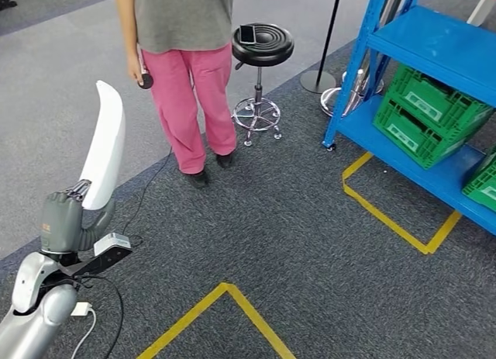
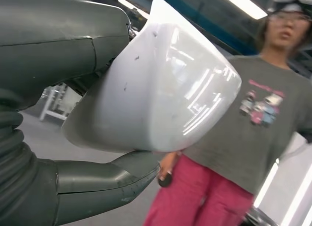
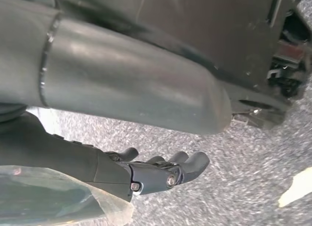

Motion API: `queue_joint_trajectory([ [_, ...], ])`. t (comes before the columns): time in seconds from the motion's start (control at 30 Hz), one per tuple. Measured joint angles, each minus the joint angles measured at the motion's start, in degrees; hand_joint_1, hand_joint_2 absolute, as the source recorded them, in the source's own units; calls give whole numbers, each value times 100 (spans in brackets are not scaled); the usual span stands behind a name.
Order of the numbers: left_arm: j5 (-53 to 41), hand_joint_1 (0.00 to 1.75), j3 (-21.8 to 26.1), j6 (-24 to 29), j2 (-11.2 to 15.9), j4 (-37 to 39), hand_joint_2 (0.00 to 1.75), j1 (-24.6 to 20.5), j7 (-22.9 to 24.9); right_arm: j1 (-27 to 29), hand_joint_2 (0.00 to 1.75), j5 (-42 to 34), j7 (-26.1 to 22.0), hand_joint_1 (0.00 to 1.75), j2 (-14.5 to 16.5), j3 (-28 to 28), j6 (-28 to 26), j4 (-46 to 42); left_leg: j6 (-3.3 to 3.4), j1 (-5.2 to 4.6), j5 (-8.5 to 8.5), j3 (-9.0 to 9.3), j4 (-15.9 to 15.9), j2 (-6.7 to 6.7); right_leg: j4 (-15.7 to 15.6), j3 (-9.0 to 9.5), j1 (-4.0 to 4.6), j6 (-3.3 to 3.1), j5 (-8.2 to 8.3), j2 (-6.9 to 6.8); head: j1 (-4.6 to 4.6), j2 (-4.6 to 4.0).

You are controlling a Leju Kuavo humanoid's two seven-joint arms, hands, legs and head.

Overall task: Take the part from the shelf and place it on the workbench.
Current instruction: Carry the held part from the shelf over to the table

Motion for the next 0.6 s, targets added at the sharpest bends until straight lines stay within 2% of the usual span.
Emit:
queue_joint_trajectory([
  [0.07,-1,175,-8,15,-4,0,175,-21,-2,-1,0,-38,109,0,0,0,63,5,54,8,21,-19,-10,-134,710,-337,-15,26,-363,384,20,0],
  [0.1,1,175,-15,16,-9,4,175,-36,-5,1,0,-63,207,0,0,0,114,9,73,2,28,-33,-8,-210,1142,-555,-15,26,-533,472,21,0],
  [0.13,2,175,-28,15,-15,16,175,-61,-12,4,0,-90,349,0,0,-1,174,16,81,-5,33,-41,-6,-293,1435,-722,-11,20,-599,494,20,0],
  [0.17,7,175,-49,14,-21,37,175,-103,-18,6,0,-115,493,0,-1,-2,226,22,85,-13,38,-45,-3,-384,1523,-800,-8,6,-546,502,20,0],
  [0.2,13,175,-74,11,-25,62,175,-161,-22,4,0,-139,632,0,-1,-3,273,27,87,-21,41,-45,0,-475,1374,-764,-6,-15,-381,518,20,0],
  [0.23,21,175,-106,8,-29,89,175,-231,-24,-2,0,-168,787,0,-2,-4,321,31,86,-26,43,-42,5,-568,1026,-632,-3,-47,-139,570,21,0],
  [0.27,32,175,-141,4,-33,114,175,-302,-24,-12,0,-195,913,0,-7,-7,357,36,82,-27,46,-41,9,-649,612,-464,-4,-87,78,703,20,0],
  [0.3,41,175,-174,2,-37,137,175,-377,-24,-20,0,-219,1028,0,-16,-9,395,43,68,-32,49,-52,22,-728,240,-307,-13,-119,226,839,16,0],
  [0.33,50,175,-210,-1,-42,163,175,-445,-24,-25,0,-241,1132,0,-25,-11,433,50,43,-25,59,-73,30,-798,-5,-192,-16,-138,301,946,17,0],
  [0.37,56,175,-241,-3,-45,188,175,-497,-23,-28,0,-255,1196,0,-33,-13,457,56,6,-12,75,-100,35,-865,-109,-138,-16,-150,305,1004,19,0],
  [0.43,58,175,-290,-5,-40,232,175,-547,-23,-33,0,-269,1260,0,-37,-17,484,60,-72,14,107,-146,29,-968,-153,-94,-18,-166,321,892,26,0],
  [0.47,58,175,-307,-4,-33,248,175,-558,-22,-35,0,-272,1270,0,-39,-22,486,61,-103,4,90,-166,55,-879,-181,-80,-28,-189,340,820,19,0],
  [0.5,58,175,-322,-4,-26,266,175,-580,-21,-31,0,-273,1277,0,-42,-28,490,62,-129,-8,18,-217,159,-715,-210,-63,-40,-214,357,741,-1,0],
  [0.57,58,175,-354,-4,-26,299,175,-642,-14,-18,0,-275,1323,0,-46,-45,521,63,-181,-17,-297,-475,726,-308,-240,-42,-43,-250,362,568,-37,0],
  [0.6,58,175,-372,-5,-29,316,175,-666,-10,-9,0,-279,1372,0,-48,-51,544,64,-206,-2,-472,-650,1102,-214,-238,-40,-39,-260,354,482,-49,0],
])
